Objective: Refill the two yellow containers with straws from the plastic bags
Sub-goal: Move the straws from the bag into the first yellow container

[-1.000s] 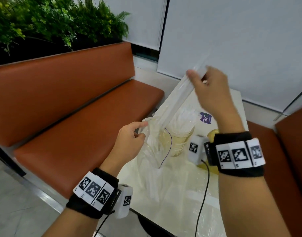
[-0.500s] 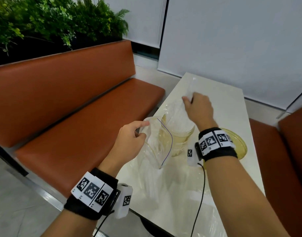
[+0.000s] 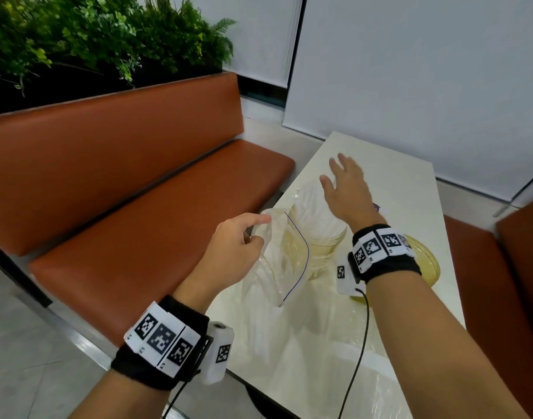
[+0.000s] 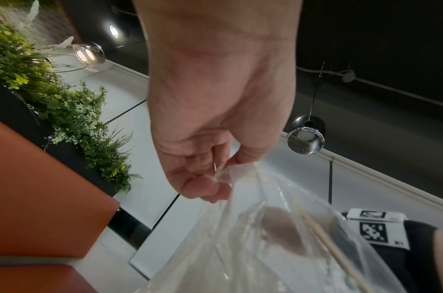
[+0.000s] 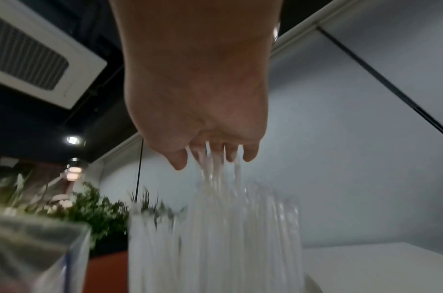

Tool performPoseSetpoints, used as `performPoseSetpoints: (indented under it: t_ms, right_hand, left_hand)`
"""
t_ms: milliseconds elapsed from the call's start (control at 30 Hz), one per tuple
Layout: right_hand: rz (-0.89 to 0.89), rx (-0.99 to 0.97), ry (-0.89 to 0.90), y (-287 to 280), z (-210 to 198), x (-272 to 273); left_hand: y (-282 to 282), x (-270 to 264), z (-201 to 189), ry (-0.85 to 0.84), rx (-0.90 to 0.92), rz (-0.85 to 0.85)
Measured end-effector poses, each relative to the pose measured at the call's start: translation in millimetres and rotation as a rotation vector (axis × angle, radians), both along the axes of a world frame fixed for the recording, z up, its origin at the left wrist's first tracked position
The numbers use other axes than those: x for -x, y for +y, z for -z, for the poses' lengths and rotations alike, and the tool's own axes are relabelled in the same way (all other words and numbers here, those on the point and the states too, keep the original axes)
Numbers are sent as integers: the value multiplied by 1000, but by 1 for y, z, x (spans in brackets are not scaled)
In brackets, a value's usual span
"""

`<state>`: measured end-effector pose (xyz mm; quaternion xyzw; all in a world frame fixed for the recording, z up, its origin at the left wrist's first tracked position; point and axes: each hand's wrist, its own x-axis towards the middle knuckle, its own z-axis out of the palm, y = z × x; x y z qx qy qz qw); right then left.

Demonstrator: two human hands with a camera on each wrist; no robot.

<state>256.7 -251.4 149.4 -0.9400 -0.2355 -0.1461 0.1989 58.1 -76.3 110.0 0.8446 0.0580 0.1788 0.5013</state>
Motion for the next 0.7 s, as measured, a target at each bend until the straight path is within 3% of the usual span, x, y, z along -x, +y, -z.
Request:
performPoseSetpoints:
  t_ms: [67,133,267,333,467,533,700]
  right_hand:
    - [-5,233,143,2,21,0]
    - [20,336,131,-1,35,4]
    - [-28,-166,-282,1,19,30]
    - [-243,-180,-248,11,3,55]
    - [-550,275,115,37,1,107]
    - [-538,509,281,49,18,125]
    - [-466,883,442,58,19,156]
  left_hand:
    - [-2,1,-4,-2,-6,-6]
    - [-3,2,-7,7,-11,0]
    - [-1,3,-11,29,-45,25]
    - [-1,4,-16,32,-76,51]
    - [-3,6,-24,-4,-123,62]
    - [-3,9,-29,-2,-132,81]
    - [-4,20,-35,86,-273,312]
